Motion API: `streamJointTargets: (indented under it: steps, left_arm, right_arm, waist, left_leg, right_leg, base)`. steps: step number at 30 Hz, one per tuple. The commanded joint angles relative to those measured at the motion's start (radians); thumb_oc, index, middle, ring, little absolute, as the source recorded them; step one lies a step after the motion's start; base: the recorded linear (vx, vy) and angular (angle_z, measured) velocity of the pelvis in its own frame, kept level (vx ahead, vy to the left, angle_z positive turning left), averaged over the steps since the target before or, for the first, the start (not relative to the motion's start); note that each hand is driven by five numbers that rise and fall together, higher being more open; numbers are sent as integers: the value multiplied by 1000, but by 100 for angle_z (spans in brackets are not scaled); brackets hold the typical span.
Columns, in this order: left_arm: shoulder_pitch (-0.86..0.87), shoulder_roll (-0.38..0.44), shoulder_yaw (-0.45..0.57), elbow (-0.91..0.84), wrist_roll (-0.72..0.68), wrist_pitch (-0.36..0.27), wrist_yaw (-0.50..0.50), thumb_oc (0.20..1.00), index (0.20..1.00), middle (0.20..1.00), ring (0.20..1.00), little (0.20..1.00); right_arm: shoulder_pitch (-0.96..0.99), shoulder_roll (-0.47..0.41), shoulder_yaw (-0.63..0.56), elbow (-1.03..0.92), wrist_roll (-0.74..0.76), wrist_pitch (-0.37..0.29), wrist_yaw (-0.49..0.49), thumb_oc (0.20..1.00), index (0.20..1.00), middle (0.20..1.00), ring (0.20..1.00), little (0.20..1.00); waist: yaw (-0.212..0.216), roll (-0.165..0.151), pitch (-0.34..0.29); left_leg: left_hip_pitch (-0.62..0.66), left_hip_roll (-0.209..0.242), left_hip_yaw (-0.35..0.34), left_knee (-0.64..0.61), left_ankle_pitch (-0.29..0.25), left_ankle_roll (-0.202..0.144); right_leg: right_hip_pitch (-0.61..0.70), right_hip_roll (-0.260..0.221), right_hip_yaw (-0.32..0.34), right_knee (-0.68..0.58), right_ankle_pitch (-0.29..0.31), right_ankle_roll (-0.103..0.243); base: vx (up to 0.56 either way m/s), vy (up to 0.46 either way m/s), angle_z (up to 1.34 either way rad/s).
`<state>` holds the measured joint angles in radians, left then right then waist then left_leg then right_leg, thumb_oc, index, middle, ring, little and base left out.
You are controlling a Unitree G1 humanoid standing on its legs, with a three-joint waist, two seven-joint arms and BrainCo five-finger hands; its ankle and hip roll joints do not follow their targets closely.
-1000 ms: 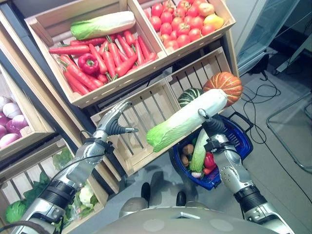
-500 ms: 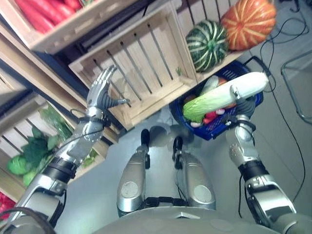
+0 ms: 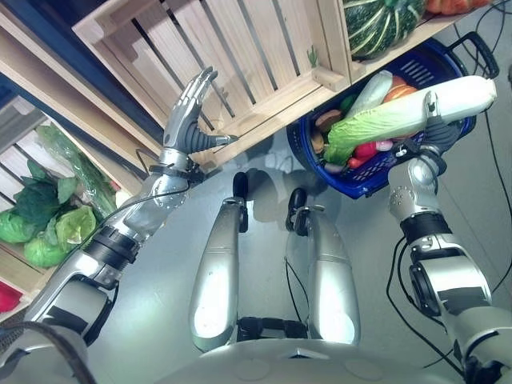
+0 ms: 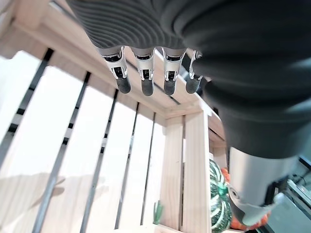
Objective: Pick up fruits and vegetables into the basket
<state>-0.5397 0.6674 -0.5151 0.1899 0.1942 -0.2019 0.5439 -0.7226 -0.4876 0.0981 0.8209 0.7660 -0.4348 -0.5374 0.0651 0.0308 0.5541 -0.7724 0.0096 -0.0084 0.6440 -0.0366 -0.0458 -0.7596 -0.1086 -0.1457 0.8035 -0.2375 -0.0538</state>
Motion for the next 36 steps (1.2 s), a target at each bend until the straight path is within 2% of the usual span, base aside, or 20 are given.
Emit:
streamJointTargets:
  steps: [1, 2, 3, 4, 13, 19, 22, 25, 26, 27, 32, 36]
  left_arm:
    - [-10, -53, 1, -45, -26, -56, 28, 1000, 1000, 1000, 1000, 1000]
    - [-14, -53, -1, -46, -27, -55, 25, 1000, 1000, 1000, 1000, 1000]
    - [-16, -49, -4, -48, -36, -61, 22, 1000, 1000, 1000, 1000, 1000]
    - [-17, -47, -6, -46, -37, -72, 21, 1000, 1000, 1000, 1000, 1000]
    - [-16, -45, -10, -46, -64, -108, 2, 1000, 1000, 1000, 1000, 1000]
    - [20, -37, 2, -42, -90, -144, -45, 1000, 1000, 1000, 1000, 1000]
    - [38, -33, 0, -27, -135, -154, -107, 1000, 1000, 1000, 1000, 1000]
    - [64, -28, 12, -20, -159, -161, -152, 1000, 1000, 1000, 1000, 1000]
    - [82, -33, 15, 0, -171, -163, -178, 1000, 1000, 1000, 1000, 1000]
    - [86, -34, 15, 5, -174, -163, -186, 1000, 1000, 1000, 1000, 1000]
    - [158, -47, 6, 70, -204, -149, -261, 1000, 1000, 1000, 1000, 1000]
    - [255, -81, 13, 147, -208, -113, -316, 1000, 1000, 1000, 1000, 1000]
  right_arm:
    - [-28, -80, -31, 7, 4, 0, -25, 200, 200, 200, 200, 200]
    - [-35, -82, -31, 9, 5, 4, -28, 228, 228, 228, 228, 228]
    - [-43, -91, -29, 11, 20, 11, -25, 693, 693, 693, 693, 693]
    - [-49, -91, -29, 10, 15, 17, -27, 1000, 1000, 1000, 1000, 1000]
    - [-47, -85, -28, 34, 8, 66, -26, 1000, 1000, 1000, 1000, 1000]
    - [-1, -71, -44, 61, -47, 84, -51, 1000, 1000, 1000, 1000, 1000]
    - [18, -66, -44, 66, -93, 97, -106, 1000, 1000, 1000, 1000, 1000]
    - [37, -63, -53, 73, -103, 101, -119, 1000, 1000, 1000, 1000, 1000]
    - [48, -54, -53, 76, -108, 99, -111, 1000, 1000, 1000, 1000, 1000]
    - [52, -51, -52, 77, -109, 98, -108, 1000, 1000, 1000, 1000, 1000]
    - [147, -3, -41, 48, -121, 90, -88, 1000, 1000, 1000, 1000, 1000]
    - [290, 50, -63, 11, -107, 61, -4, 1000, 1000, 1000, 1000, 1000]
  waist:
    - [6, 19, -34]
    - [7, 20, -34]
    - [9, 23, -34]
    - [10, 25, -34]
    - [12, 24, -34]
    - [14, 9, -34]
    - [15, -3, -34]
    - [16, -8, -34]
    - [18, -9, -34]
    - [18, -10, -34]
    - [11, -17, -119]
    - [-4, -28, -203]
  left_leg:
    - [-24, -50, 66, 124, -188, 19]
    - [-33, -50, 66, 128, -188, 20]
    - [-47, -52, 65, 136, -189, 21]
    - [-56, -52, 65, 139, -190, 22]
    - [-55, -60, 64, 144, -196, 26]
    - [47, -55, 55, 64, -169, 16]
    - [148, -51, 50, -40, -129, 5]
    - [248, -50, 31, -149, -90, -2]
    - [323, -57, 13, -221, -63, -6]
    - [341, -58, 11, -238, -56, -7]
    - [485, -60, -13, -416, -4, -4]
    - [598, -50, -19, -537, 22, 3]
  right_leg:
    - [10, -13, -22, -22, 42, 73]
    - [-1, -13, -22, -15, 42, 74]
    - [-17, -15, -23, -6, 43, 75]
    - [-29, -15, -24, 2, 43, 76]
    - [-35, -10, -26, 11, 45, 80]
    - [79, 4, -23, -82, 65, 88]
    - [194, 21, -21, -198, 86, 89]
    - [303, 42, -22, -328, 108, 87]
    - [386, 53, -27, -414, 127, 86]
    - [405, 55, -29, -432, 132, 86]
    - [552, 59, -35, -607, 177, 89]
    - [655, 62, -25, -711, 207, 98]
  base:
    - [0, 0, 0]
    - [0, 0, 0]
    - [20, -31, 3]
    - [17, -27, 6]
    - [26, -19, 2]
    - [46, -47, 2]
    - [39, -55, 6]
    - [33, -27, -4]
    - [24, -8, -8]
    - [36, 4, -9]
    - [75, 27, -5]
    - [117, 74, -4]
